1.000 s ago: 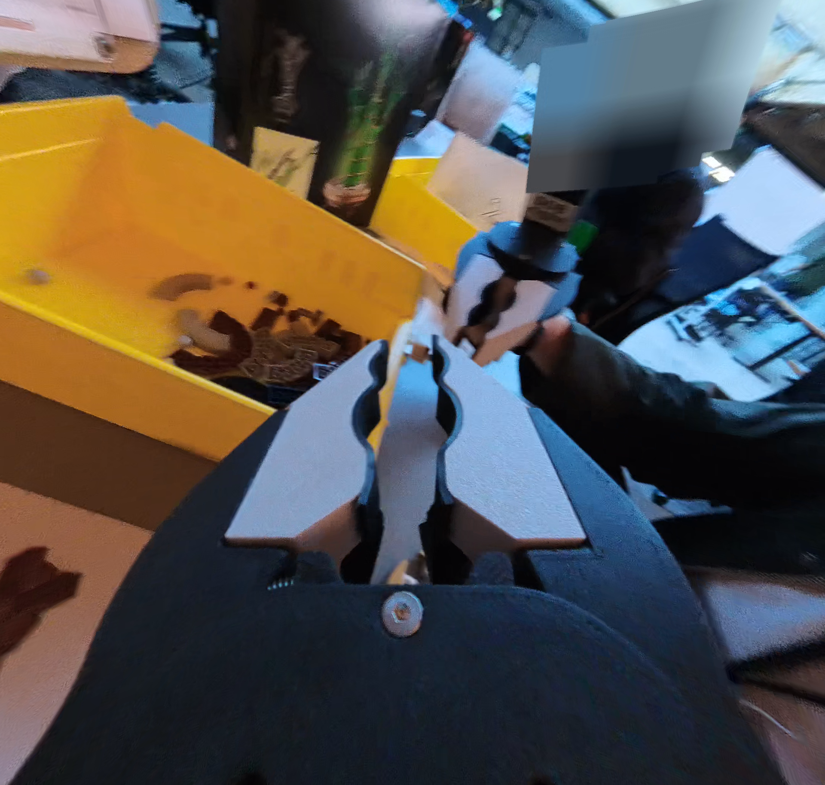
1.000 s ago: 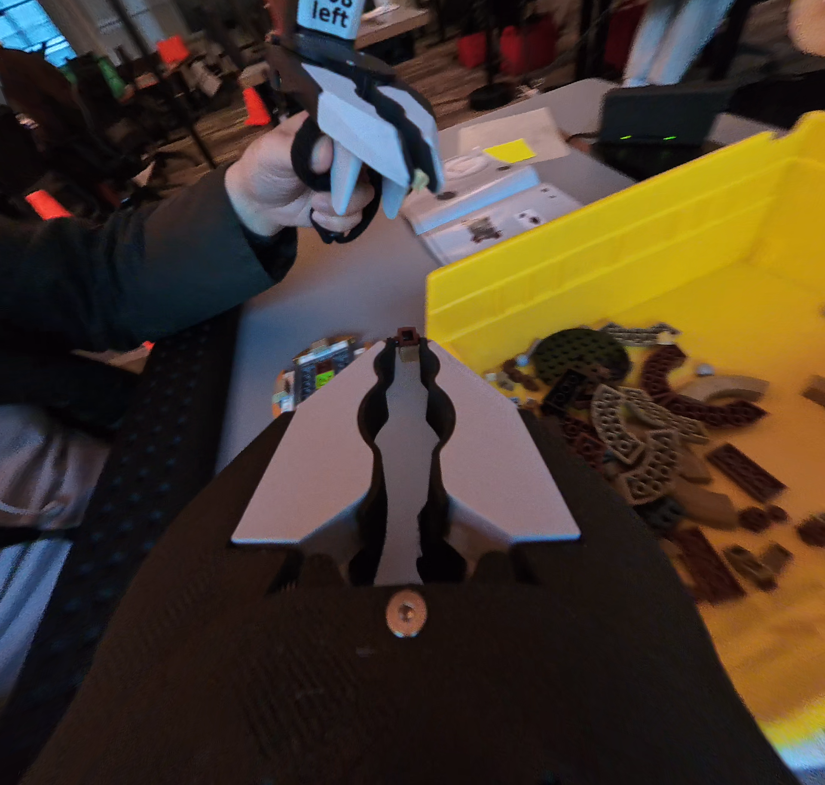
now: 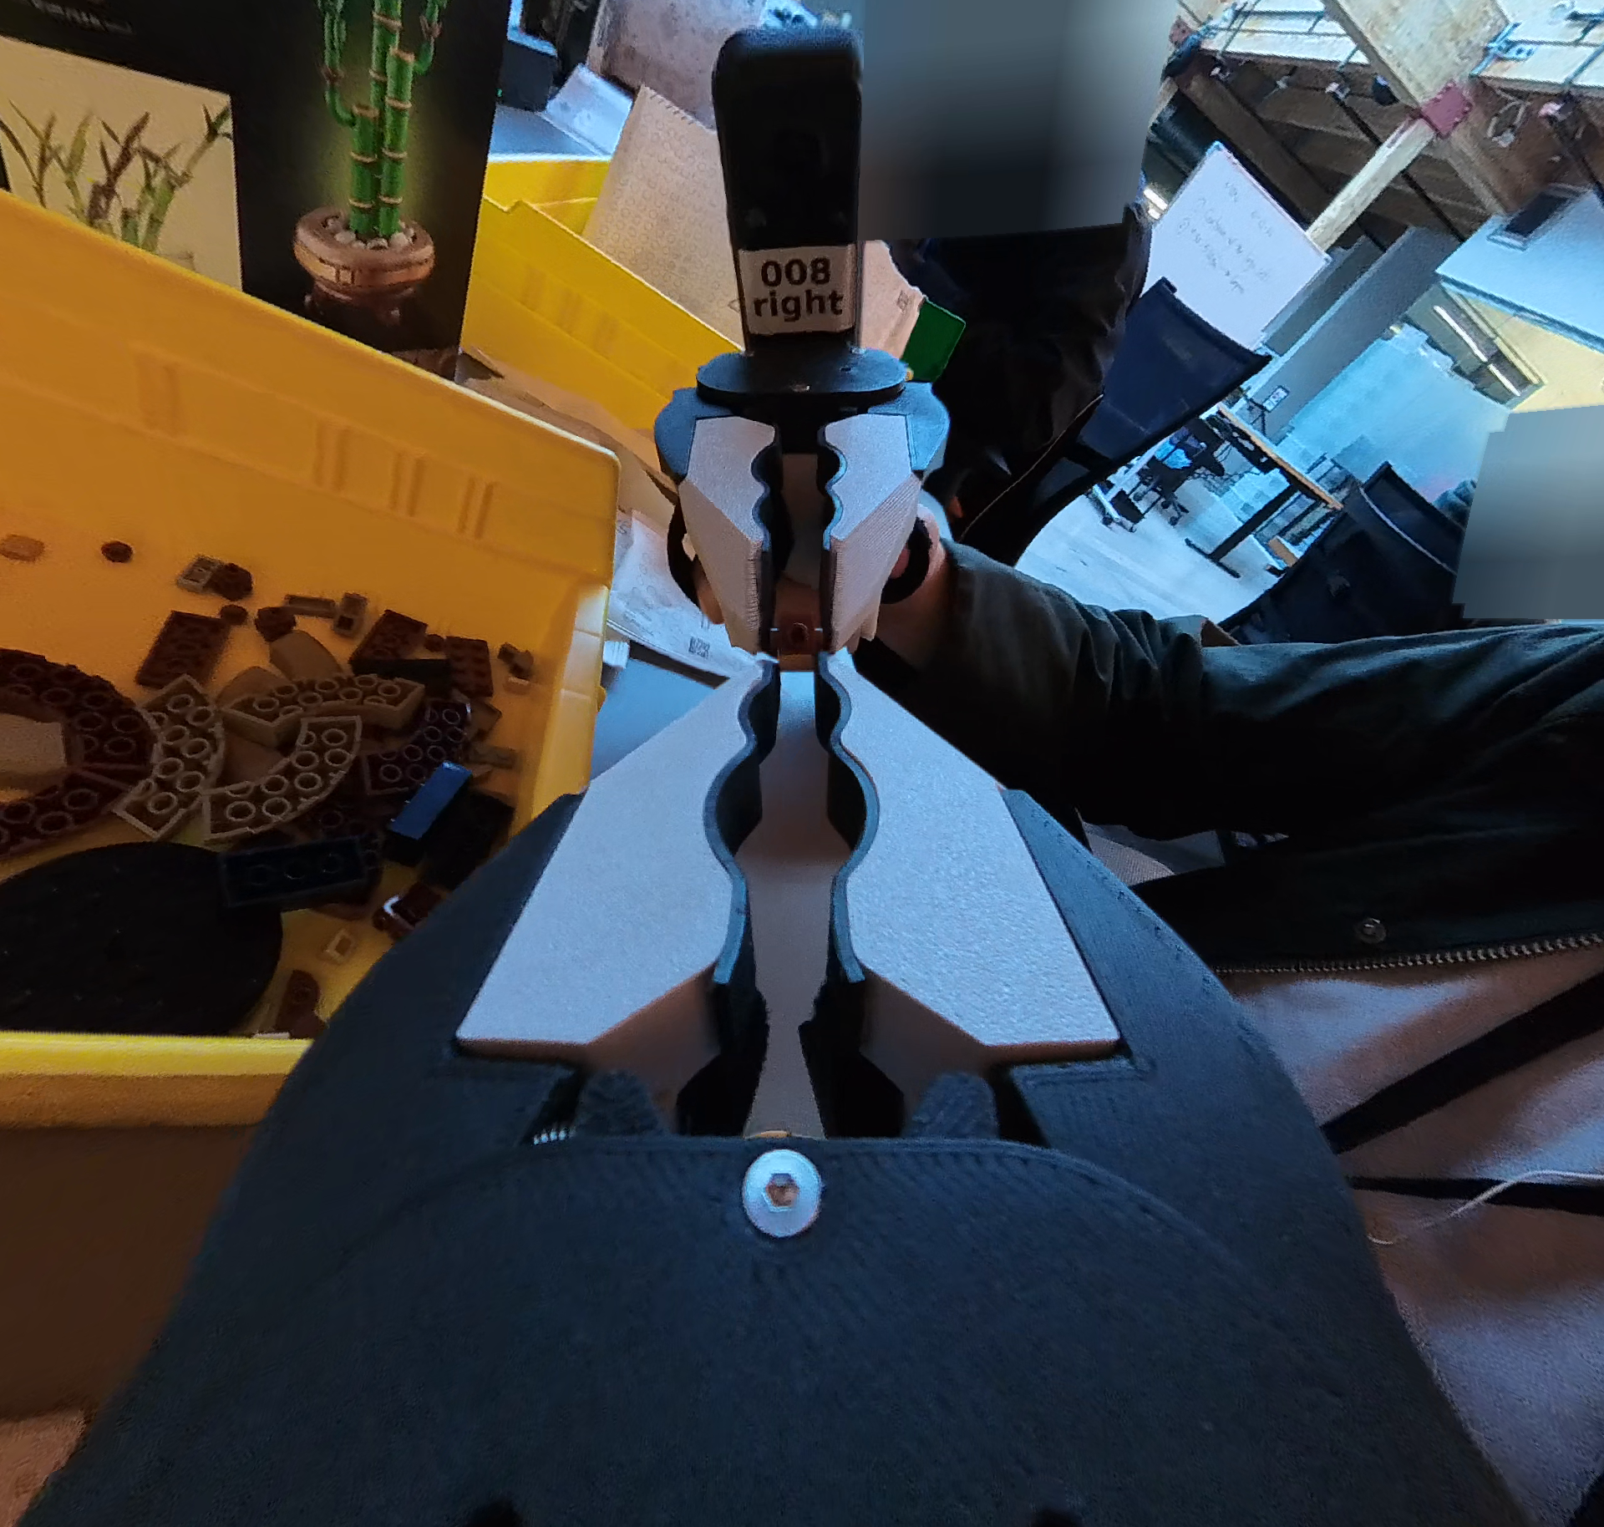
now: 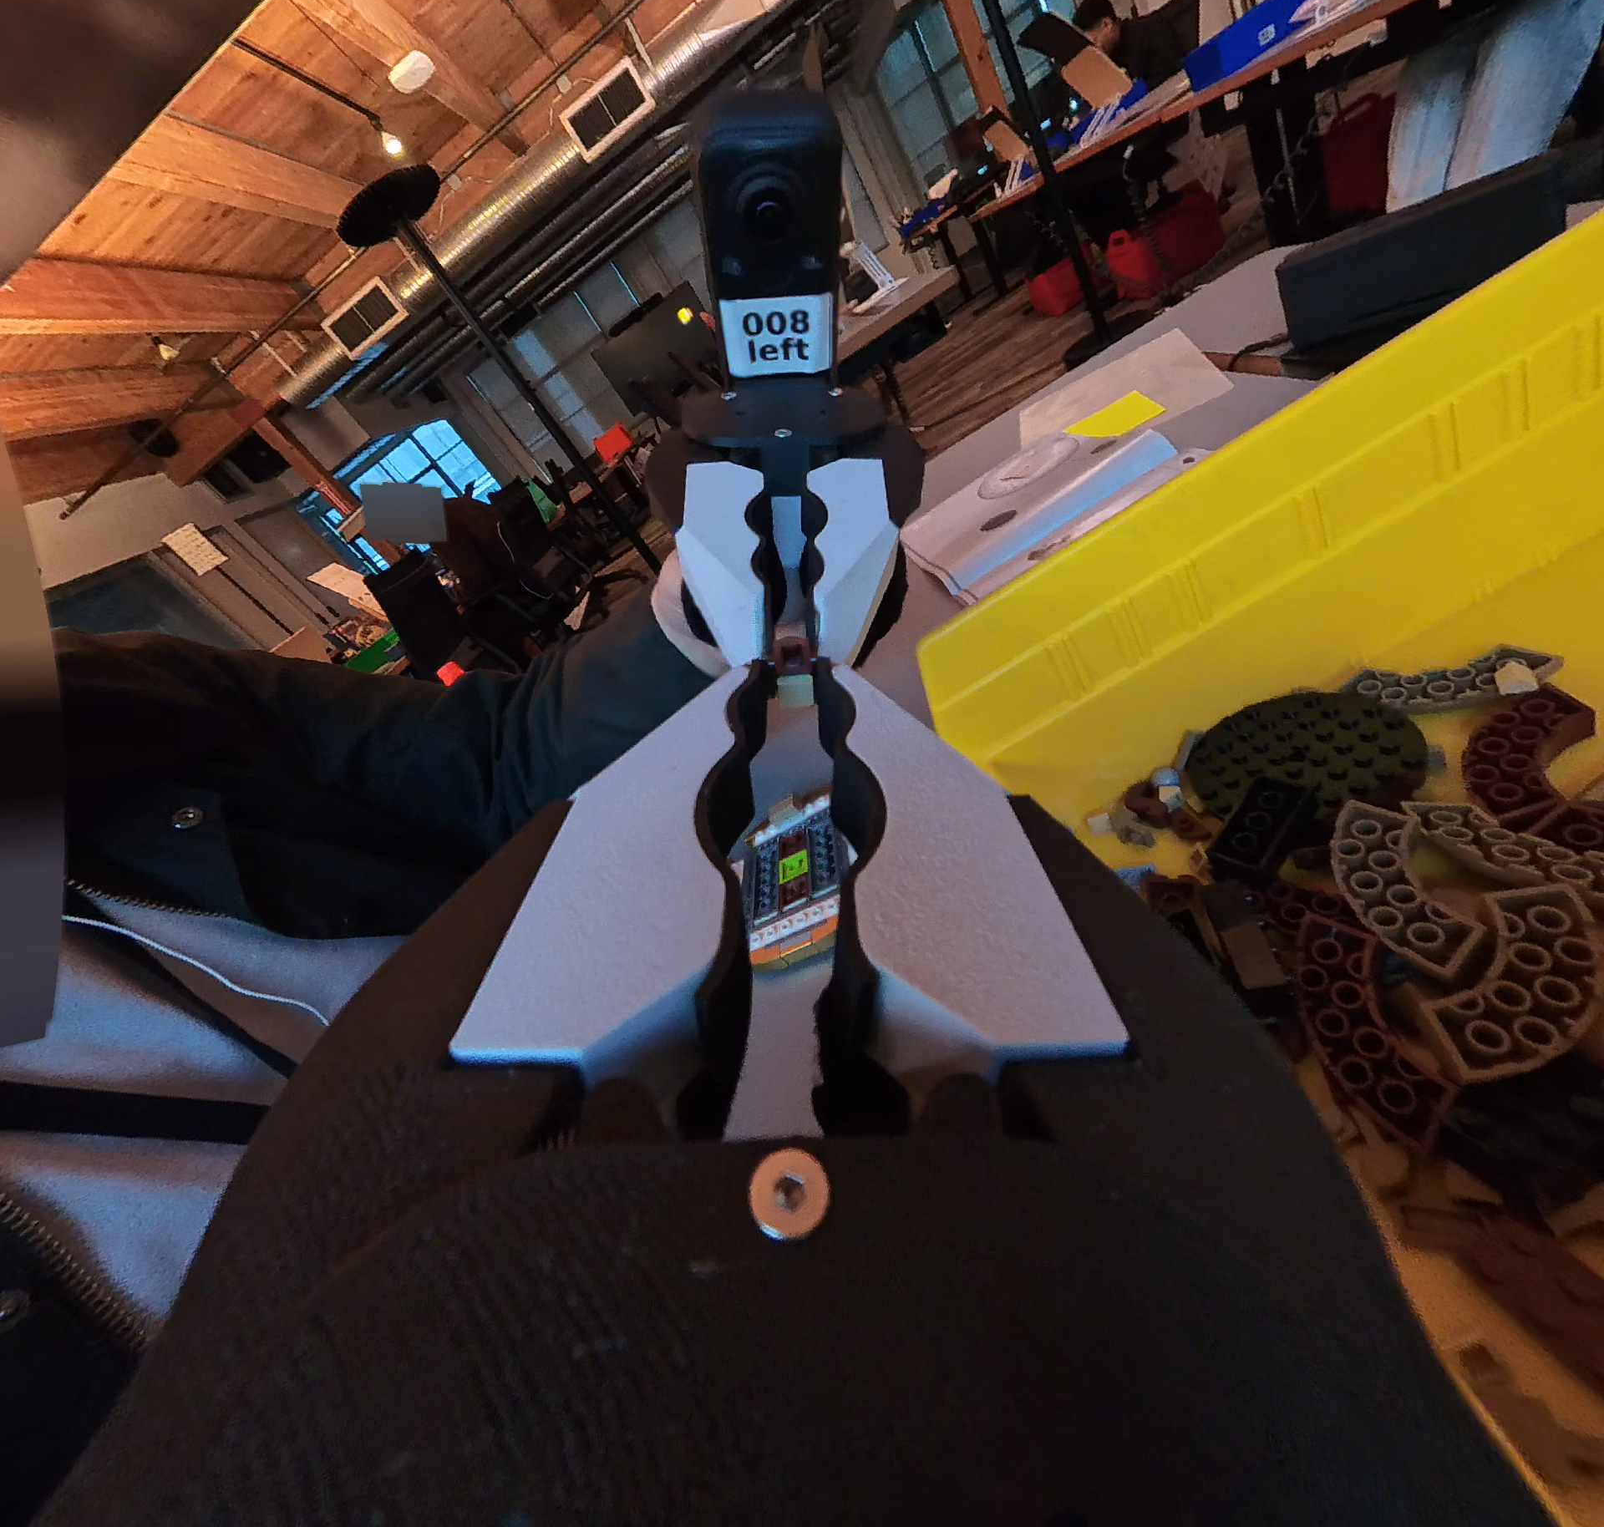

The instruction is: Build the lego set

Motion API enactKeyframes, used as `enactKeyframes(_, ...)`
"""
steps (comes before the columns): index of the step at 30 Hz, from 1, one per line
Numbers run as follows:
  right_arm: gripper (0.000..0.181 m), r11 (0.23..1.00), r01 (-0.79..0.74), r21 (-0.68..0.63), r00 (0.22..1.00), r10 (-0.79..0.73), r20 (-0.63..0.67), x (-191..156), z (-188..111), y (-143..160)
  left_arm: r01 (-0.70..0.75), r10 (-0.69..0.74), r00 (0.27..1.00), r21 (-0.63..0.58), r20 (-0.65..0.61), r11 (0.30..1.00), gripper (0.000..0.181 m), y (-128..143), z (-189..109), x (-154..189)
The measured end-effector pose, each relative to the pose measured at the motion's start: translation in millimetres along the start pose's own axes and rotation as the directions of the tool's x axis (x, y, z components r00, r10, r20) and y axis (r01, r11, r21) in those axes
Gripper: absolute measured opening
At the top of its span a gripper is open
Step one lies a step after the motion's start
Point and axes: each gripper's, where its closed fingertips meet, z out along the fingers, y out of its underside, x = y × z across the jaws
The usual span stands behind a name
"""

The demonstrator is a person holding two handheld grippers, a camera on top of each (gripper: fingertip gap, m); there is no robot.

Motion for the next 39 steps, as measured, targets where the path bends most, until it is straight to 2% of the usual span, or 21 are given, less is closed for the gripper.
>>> enactKeyframes(3,0.02,0.997,0.025,0.075,0.999,-0.029,0.045,-7.9,-2.8,-11.4,0.006,-0.004,1.0,0.048,-0.023,0.999,0.006,-8.0,-4.0,4.1)
enactKeyframes(5,0.021,0.992,0.042,0.118,0.999,-0.044,0.015,-4.8,-7.2,-18.5,0.023,-0.02,0.999,0.083,-0.046,0.996,0.006,-13.5,-7.6,6.3)
enactKeyframes(10,0.019,0.995,0.06,0.078,0.998,-0.061,0.009,-5.0,-2.0,-11.4,0.014,-0.011,0.999,0.085,-0.036,0.996,0.006,-13.5,-7.0,5.8)
enactKeyframes(13,0.005,0.995,0.081,0.064,0.997,-0.081,0.008,-6.6,0.6,-8.5,-0.003,0.005,1.0,0.073,-0.025,0.997,0.006,-11.4,-5.0,6.0)
enactKeyframes(19,0.005,0.996,0.079,0.04,0.997,-0.079,0.006,-6.2,1.1,-5.5,-0.028,0.029,0.999,0.053,-0.013,0.998,0.007,-8.6,-5.2,4.7)
enactKeyframes(21,0.005,0.995,0.095,0.028,0.995,-0.095,0.005,-8.0,1.0,-4.7,-0.041,0.04,0.999,0.053,0.004,0.998,0.015,-8.9,-5.5,3.4)
enactKeyframes(26,0.005,0.994,0.109,0.014,0.994,-0.109,-0.014,-7.0,-0.3,-4.6,-0.06,0.059,0.998,0.059,0.01,0.996,0.013,-8.9,-4.2,3.5)
enactKeyframes(30,0.005,0.993,0.115,-0.009,0.993,-0.115,-0.028,-4.4,-0.1,-1.4,-0.045,0.047,0.999,0.078,-0.023,0.996,0.018,-11.7,-6.0,7.6)
enactKeyframes(34,0.005,0.992,0.12,-0.026,0.992,-0.121,-0.024,-5.4,2.8,2.0,-0.084,0.084,0.996,0.048,0.002,0.995,0.011,-7.3,-5.7,5.9)
enactKeyframes(39,0.006,0.992,0.12,-0.029,0.992,-0.121,-0.024,-4.7,3.3,3.1,-0.111,0.11,0.994,0.031,0.025,0.993,0.01,-5.1,-4.5,4.4)
